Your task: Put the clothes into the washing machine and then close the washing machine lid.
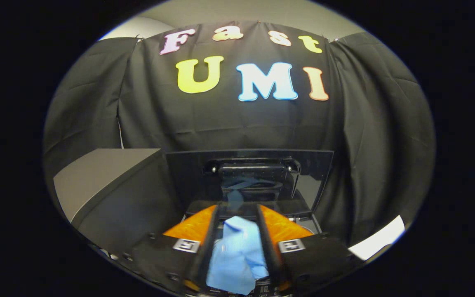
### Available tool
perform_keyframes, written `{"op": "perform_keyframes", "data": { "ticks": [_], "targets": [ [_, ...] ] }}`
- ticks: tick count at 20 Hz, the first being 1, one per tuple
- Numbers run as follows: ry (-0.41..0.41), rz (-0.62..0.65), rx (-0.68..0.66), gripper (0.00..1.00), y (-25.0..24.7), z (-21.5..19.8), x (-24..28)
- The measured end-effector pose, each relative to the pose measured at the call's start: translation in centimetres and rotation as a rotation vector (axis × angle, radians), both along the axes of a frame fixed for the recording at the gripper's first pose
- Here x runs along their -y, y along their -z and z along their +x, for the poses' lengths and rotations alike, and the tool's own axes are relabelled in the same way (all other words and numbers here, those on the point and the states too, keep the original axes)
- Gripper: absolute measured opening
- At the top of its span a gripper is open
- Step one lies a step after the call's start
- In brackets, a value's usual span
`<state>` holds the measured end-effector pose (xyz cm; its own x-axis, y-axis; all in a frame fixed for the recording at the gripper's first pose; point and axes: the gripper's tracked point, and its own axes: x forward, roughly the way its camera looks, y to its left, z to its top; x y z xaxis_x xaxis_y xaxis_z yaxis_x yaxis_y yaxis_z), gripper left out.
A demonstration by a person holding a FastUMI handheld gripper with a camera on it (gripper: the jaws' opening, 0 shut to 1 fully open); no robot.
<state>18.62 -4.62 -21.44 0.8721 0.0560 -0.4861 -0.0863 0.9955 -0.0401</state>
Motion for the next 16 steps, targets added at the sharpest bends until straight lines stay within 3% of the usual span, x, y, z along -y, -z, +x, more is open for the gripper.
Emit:
{"op": "perform_keyframes", "data": {
  "ticks": [2, 16],
  "targets": [
    [0.016, -0.018, 0.024, 0.97, -0.8, 0.4, 0.5],
    [0.013, 0.048, 0.209, 0.97, -6.5, 9.2, -2.2]
  ]
}}
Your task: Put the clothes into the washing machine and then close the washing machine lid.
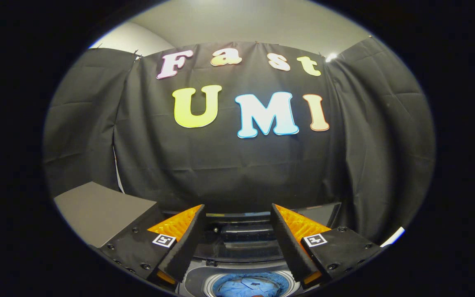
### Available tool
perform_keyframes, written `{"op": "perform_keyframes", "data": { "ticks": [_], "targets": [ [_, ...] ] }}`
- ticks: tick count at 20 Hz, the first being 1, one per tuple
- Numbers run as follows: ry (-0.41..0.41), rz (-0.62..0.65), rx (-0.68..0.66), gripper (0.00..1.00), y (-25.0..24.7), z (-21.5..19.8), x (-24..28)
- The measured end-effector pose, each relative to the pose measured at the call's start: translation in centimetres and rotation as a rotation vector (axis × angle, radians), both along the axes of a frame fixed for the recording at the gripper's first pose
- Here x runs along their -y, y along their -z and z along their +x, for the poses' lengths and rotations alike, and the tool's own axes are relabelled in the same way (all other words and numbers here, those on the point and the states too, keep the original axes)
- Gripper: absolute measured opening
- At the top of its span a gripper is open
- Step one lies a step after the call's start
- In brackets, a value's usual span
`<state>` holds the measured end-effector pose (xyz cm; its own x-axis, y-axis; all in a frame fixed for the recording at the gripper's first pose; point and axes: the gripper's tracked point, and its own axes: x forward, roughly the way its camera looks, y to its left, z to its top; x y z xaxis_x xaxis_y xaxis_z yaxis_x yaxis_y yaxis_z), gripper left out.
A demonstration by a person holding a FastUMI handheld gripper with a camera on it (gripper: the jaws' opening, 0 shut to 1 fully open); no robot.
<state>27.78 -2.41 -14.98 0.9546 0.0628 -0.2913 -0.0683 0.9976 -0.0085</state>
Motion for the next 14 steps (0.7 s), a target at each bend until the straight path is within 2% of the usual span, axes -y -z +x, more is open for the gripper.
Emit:
{"op": "perform_keyframes", "data": {
  "ticks": [7, 14],
  "targets": [
    [0.007, 0.03, 0.0, 0.97, 1.1, 4.8, -0.3],
    [0.017, 0.036, -0.062, 0.97, 4.3, 7.8, 0.0]
  ]
}}
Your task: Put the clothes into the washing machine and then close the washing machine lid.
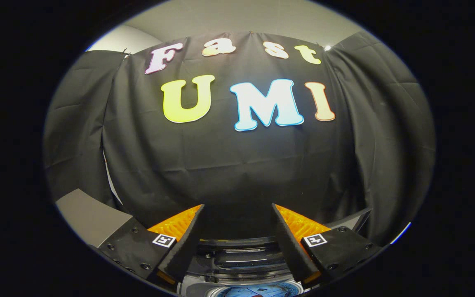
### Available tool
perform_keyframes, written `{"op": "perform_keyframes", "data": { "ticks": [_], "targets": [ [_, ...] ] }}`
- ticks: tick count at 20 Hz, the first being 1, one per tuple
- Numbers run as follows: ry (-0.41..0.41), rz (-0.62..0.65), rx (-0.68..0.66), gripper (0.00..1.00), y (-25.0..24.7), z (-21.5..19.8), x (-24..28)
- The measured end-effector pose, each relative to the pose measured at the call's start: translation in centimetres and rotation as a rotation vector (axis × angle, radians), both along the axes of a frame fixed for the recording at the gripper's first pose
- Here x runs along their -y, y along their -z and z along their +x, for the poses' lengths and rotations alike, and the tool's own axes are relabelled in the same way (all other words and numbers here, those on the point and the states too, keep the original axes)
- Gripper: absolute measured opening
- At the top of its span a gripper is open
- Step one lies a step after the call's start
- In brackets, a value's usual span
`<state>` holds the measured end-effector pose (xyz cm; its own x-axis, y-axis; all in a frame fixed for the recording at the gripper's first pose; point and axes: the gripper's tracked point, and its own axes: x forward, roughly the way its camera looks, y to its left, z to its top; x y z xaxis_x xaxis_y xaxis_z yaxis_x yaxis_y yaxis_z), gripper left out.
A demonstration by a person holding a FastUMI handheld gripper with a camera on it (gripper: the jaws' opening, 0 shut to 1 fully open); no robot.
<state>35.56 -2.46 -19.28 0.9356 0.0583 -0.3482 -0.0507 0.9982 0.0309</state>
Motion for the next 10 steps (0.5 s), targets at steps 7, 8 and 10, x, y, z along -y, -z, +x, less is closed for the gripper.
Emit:
{"op": "perform_keyframes", "data": {
  "ticks": [7, 8, 10],
  "targets": [
    [-0.013, -0.032, 0.029, 0.96, 1.2, 0.0, 0.4],
    [-0.02, -0.046, 0.039, 0.96, 1.1, -0.2, 0.3],
    [-0.027, -0.051, 0.06, 0.96, 1.4, -0.4, 0.4]
  ]
}}
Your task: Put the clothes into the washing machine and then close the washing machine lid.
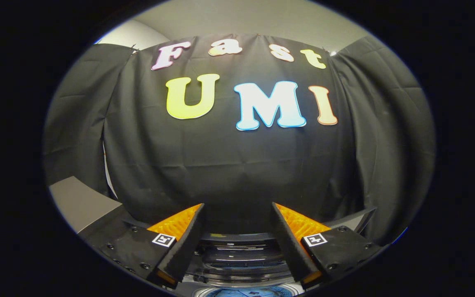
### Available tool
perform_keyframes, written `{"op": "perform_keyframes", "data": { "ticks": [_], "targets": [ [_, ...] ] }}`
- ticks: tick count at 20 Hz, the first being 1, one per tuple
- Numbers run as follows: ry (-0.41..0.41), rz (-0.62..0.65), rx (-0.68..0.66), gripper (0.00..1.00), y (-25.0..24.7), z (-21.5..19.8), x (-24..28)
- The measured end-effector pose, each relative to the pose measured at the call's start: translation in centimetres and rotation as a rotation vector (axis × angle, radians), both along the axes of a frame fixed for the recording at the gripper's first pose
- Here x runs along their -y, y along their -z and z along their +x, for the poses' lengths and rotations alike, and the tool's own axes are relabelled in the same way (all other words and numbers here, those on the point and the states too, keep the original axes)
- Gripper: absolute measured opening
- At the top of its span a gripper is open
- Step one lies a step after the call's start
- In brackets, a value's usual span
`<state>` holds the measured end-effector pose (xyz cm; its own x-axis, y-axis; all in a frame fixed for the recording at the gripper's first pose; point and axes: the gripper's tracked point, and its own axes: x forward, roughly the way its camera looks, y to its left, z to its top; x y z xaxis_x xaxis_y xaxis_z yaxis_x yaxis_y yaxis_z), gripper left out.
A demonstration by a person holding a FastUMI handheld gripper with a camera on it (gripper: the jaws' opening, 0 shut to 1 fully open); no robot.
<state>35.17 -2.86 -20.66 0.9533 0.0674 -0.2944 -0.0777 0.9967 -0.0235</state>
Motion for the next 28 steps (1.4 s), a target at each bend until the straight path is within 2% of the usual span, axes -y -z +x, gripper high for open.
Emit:
{"op": "perform_keyframes", "data": {
  "ticks": [9, 28],
  "targets": [
    [0.004, 0.016, 0.087, 0.97, -0.7, -3.1, 0.1],
    [0.008, 0.002, 0.103, 0.97, -0.7, -9.2, 0.4]
  ]
}}
